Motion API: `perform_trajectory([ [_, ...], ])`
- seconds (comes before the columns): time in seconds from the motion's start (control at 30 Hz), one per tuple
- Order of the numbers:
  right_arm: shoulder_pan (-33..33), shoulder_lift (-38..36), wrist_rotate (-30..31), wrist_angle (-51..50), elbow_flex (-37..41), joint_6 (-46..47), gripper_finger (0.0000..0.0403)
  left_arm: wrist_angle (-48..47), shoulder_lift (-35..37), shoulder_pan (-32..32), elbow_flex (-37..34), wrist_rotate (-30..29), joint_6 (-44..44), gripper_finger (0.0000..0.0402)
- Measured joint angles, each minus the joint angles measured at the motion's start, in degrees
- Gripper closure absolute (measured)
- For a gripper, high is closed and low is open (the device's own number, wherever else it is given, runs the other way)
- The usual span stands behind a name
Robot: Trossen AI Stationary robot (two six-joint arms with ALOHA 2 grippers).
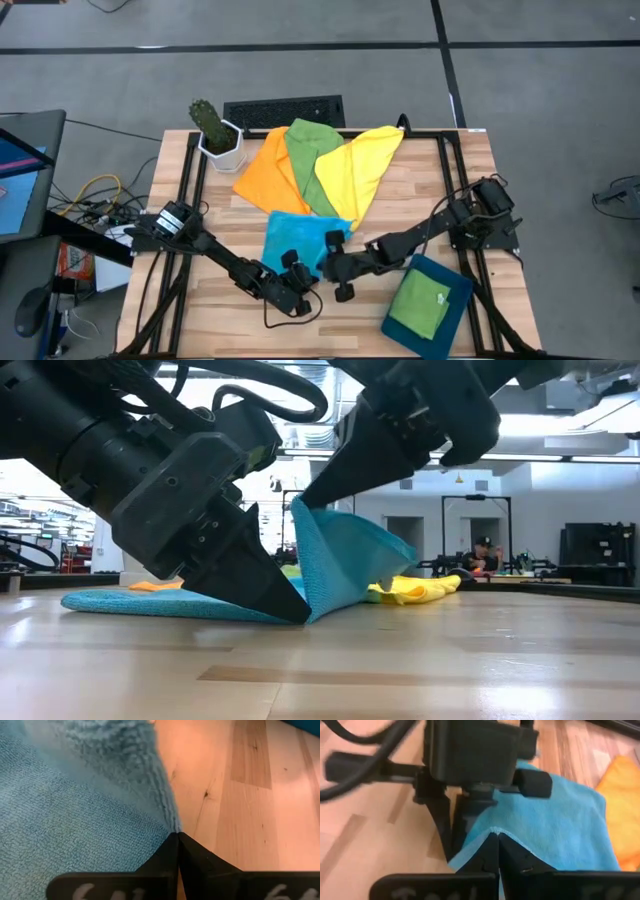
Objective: Fold microfiber towels
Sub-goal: Fold the blue microfiber towel
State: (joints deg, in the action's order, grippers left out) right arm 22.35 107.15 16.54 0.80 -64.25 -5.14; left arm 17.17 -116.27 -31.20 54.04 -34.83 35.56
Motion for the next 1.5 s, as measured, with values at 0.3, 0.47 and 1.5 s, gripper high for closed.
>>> perform_trajectory([
  [0.3,-0.4,0.0,-2.3,1.6,0.0,-0.9,0.0383,0.2,0.0,0.0,0.0,-0.1,-0.6,0.0401],
  [0.47,-0.4,0.0,-2.3,1.8,0.0,-0.9,0.0379,0.2,0.0,0.0,0.0,0.1,-0.6,0.0401],
  [1.5,-1.4,8.4,-5.0,7.7,-2.4,-1.4,0.0376,-21.6,8.0,-4.5,-0.1,-2.0,5.9,0.0401],
])
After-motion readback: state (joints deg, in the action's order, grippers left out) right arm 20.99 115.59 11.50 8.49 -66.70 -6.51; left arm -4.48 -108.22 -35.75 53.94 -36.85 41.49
